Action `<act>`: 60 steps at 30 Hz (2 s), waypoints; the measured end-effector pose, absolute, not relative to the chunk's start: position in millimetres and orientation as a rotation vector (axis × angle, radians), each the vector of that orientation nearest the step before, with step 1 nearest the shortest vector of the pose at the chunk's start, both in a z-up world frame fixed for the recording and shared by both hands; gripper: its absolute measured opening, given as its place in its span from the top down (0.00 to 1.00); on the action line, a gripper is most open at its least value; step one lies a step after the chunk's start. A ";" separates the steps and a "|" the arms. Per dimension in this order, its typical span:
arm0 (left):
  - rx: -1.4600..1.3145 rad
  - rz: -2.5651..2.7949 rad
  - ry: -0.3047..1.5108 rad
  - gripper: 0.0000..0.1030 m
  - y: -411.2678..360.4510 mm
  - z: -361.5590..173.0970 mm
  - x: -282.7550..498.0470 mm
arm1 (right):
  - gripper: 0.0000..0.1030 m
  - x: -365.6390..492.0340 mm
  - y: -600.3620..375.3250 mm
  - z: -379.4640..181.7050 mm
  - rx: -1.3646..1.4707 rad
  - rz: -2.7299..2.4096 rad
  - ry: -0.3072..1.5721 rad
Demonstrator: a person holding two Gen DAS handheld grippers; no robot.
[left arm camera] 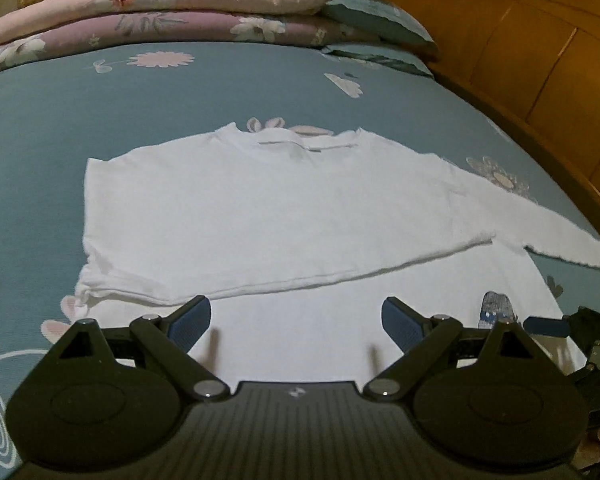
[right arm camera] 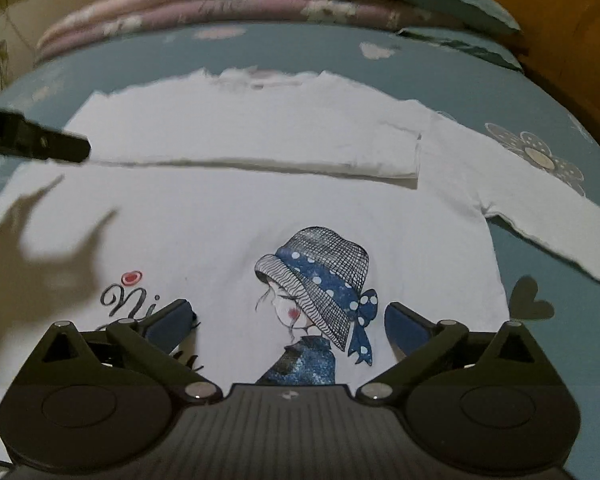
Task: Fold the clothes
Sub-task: 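Move the open right gripper across the shirt toward the unfolded sleeve cuff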
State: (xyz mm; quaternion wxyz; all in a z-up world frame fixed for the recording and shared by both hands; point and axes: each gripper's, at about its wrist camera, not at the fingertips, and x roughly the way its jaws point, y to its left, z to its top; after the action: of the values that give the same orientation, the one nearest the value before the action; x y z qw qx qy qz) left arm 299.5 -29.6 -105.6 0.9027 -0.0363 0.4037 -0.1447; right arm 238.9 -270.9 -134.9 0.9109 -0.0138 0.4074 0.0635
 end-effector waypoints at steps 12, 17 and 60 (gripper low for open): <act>-0.101 -0.382 0.843 0.10 -38.6 -110.6 296.5 | 0.00 226.6 -279.5 -130.8 -0.011 0.125 0.838; -0.088 -0.423 0.807 0.10 -45.7 -106.4 291.6 | 0.00 193.3 -303.4 -128.9 0.042 0.056 0.857; -0.051 -0.322 0.795 0.10 26.6 -83.6 250.2 | 0.00 136.0 -216.1 -135.8 -0.080 0.112 0.862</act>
State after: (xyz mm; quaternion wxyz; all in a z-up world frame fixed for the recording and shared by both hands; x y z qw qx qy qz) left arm 250.2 26.6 -83.6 0.9091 -0.0246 0.3855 -0.1561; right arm 136.0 -216.1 -135.8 0.9063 -0.0387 0.4174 0.0541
